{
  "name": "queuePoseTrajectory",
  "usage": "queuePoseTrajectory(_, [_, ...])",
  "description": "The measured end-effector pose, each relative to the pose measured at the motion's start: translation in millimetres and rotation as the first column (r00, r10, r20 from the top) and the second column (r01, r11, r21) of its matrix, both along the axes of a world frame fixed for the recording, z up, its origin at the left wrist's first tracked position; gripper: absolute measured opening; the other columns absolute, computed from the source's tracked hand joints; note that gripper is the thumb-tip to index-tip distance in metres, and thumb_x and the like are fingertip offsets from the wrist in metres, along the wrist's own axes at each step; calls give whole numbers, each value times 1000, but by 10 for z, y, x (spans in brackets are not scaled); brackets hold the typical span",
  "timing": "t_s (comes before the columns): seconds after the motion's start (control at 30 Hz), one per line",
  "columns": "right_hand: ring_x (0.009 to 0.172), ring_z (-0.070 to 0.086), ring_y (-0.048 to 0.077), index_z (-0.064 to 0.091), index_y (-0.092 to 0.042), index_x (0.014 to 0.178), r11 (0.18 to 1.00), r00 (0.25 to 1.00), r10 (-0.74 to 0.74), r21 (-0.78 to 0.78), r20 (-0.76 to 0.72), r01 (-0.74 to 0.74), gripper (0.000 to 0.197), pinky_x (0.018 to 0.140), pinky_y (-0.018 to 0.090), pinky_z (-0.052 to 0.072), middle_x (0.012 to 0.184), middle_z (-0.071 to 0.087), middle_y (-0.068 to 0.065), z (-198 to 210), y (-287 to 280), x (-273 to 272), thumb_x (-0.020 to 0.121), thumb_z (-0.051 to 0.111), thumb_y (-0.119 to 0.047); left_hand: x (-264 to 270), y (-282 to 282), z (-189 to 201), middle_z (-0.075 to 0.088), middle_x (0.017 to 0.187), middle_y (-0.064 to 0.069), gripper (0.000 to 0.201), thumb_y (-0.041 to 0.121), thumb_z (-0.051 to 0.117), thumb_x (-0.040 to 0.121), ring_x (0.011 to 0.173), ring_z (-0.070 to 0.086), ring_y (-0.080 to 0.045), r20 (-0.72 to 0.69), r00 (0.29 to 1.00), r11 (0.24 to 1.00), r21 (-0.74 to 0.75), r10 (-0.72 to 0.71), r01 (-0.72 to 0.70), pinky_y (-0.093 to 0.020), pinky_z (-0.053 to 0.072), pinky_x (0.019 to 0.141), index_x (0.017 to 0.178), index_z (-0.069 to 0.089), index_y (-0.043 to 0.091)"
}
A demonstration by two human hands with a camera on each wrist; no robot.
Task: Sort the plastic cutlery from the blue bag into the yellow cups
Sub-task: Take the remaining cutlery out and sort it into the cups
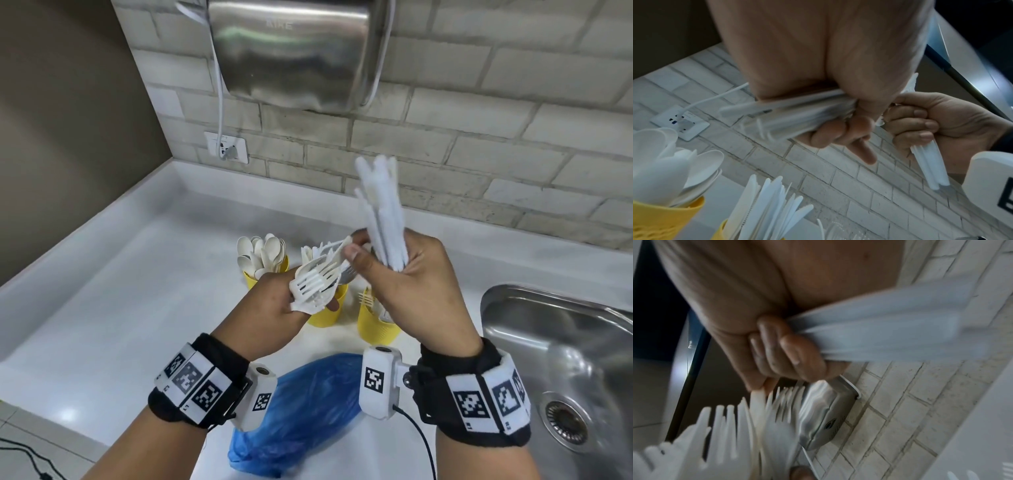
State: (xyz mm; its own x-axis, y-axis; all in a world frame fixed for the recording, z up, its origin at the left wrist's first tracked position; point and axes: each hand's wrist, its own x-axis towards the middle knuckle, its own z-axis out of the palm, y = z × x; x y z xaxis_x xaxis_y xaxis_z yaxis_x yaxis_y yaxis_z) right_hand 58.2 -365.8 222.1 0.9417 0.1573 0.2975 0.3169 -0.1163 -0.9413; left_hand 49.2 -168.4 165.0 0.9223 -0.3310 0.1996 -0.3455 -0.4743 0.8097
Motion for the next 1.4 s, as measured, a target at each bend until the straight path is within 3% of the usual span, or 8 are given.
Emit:
queuePoseTrajectory(0.13, [47,47,11,70,-22,88,985,994,-107,143,35,101,6,54,28,42,55,55,-13,-38,-71,77,93,72,-24,44,22,-76,72,96,13,19,16,55,95,95,68,-12,24,999,1000,-7,29,-29,-30,52,87,93,72,25])
queuePoseTrajectory(0.23, [46,56,1,66,-7,82,999,998,-23,33,60,21,13,54,14,44,51,60,-13,-14,-60,46,92,75,-8,60,28,-109,72,95,4,17,20,55,95,92,68,-21,59,997,998,41,39,-41,-45,53,84,99,71,17])
queuePoseTrajectory(0.43, [44,50,10,56,-12,80,983,985,-162,100,55,156,21,50,25,43,53,56,-7,-99,-2,85,97,69,-16,38,29,-67,72,96,17,17,26,58,97,97,68,-9,30,998,998,29,52,-53,-27,51,87,91,73,32])
queuePoseTrajectory(0.57, [39,40,19,52,-11,93,883,982,-182,432,-40,181,14,47,29,39,88,73,14,-74,-60,159,106,55,-15,-13,9,0,63,67,29,26,11,60,102,63,58,5,-62,994,995,33,95,-93,-7,40,61,91,80,22])
queuePoseTrajectory(0.9, [62,67,25,53,-11,101,561,961,-132,781,-242,274,7,70,43,59,73,58,7,-105,-102,233,106,50,-14,0,-65,64,79,88,-9,25,21,53,107,56,61,-19,-368,929,933,-319,38,-164,-28,53,57,98,67,3])
queuePoseTrajectory(1.07, [40,33,12,49,-13,98,656,958,-183,698,-220,286,11,42,23,37,66,44,1,-114,73,270,107,52,-18,25,-120,65,75,84,-19,33,35,54,101,64,65,-24,-509,861,837,-477,-15,-267,-31,55,57,88,63,6])
queuePoseTrajectory(1.2, [40,33,14,61,-9,104,782,967,-219,569,-132,254,13,43,25,35,56,42,-2,-173,285,271,101,63,-21,49,-195,67,76,93,-22,29,36,52,103,75,73,-28,-602,797,769,-534,-53,-352,-35,61,63,112,63,11])
queuePoseTrajectory(1.4, [52,56,19,62,-1,92,877,976,-214,449,44,172,31,58,25,48,62,57,9,-151,483,232,92,66,-32,103,-227,39,76,93,-25,36,37,50,105,85,77,-38,-691,715,665,-585,-108,-465,-43,65,73,104,56,2])
